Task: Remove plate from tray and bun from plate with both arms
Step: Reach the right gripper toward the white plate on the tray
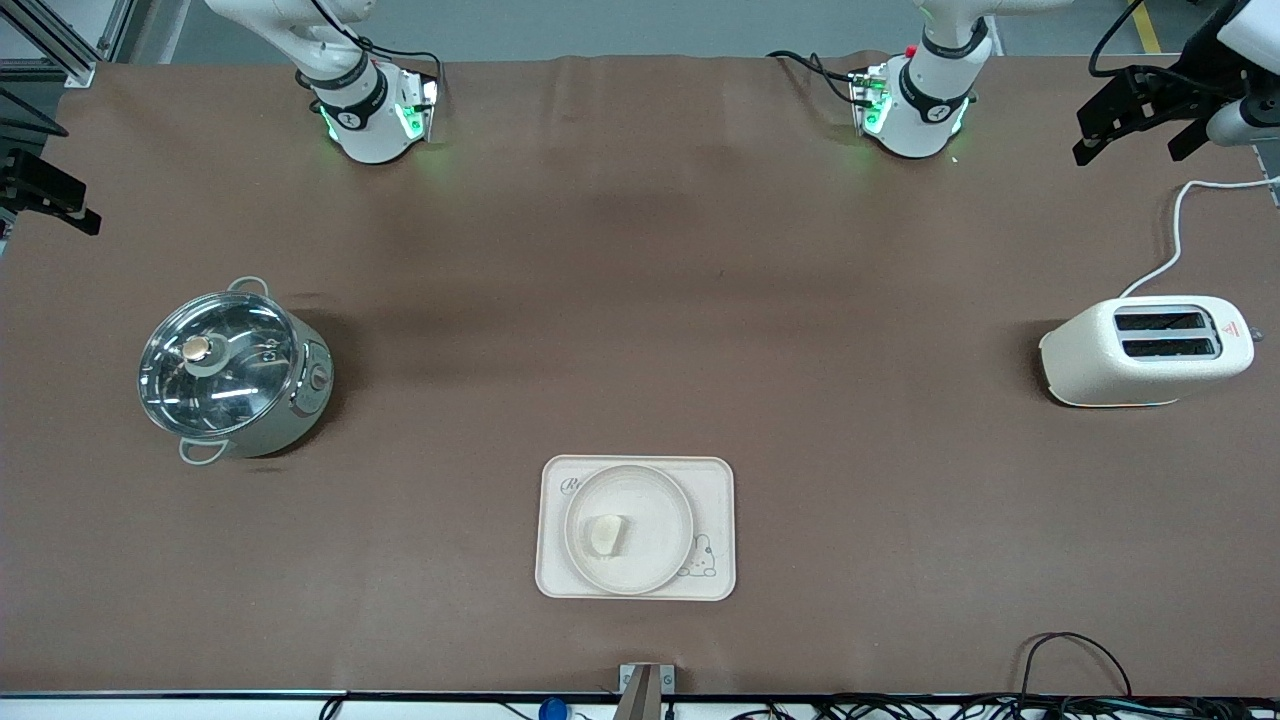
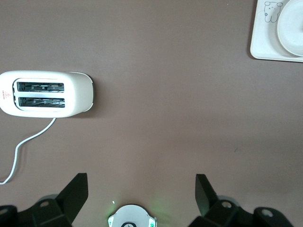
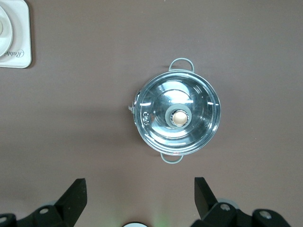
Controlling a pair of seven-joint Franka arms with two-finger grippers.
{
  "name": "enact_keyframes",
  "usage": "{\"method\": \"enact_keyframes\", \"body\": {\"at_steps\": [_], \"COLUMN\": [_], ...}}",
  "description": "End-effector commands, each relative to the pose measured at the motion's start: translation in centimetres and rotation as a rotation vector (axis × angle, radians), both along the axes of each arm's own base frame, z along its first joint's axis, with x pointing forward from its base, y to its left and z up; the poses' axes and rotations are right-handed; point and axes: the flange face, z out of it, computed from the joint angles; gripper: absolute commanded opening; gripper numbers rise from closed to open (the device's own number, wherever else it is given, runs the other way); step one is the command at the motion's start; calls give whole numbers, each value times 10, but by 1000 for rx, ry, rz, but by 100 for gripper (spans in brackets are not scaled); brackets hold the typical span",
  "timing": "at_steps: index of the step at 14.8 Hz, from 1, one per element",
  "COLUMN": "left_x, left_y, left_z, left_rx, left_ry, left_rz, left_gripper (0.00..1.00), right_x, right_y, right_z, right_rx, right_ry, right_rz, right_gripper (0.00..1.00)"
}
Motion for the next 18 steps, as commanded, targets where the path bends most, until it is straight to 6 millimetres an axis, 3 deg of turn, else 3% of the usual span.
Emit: {"method": "enact_keyframes", "body": {"at_steps": [1, 4, 7, 9, 11, 14, 18], "left_x": [3, 8, 13, 13, 13, 17, 21], "left_y": [-1, -2, -1, 1, 1, 2, 2], "left_z": [3, 6, 8, 9, 9, 4, -1], "left_rx": [10, 8, 6, 6, 8, 6, 2], "left_ry": [8, 0, -4, -7, -6, 3, 13], "left_rz": [-15, -15, -14, -9, -9, -6, -7], "left_gripper": [100, 100, 100, 100, 100, 100, 100], "right_x": [-2, 3, 13, 24, 42, 81, 130], "right_y": [-3, 0, -5, 4, 17, 55, 107], "right_z": [13, 12, -5, -21, -49, -103, -188], "right_rx": [-20, -61, -26, 62, 83, 168, 253], "right_ry": [-30, -58, -86, -91, -52, -33, -42], "right_rz": [1, 0, -19, -15, -1, -56, -82], "right_gripper": [100, 100, 100, 100, 100, 100, 100]}}
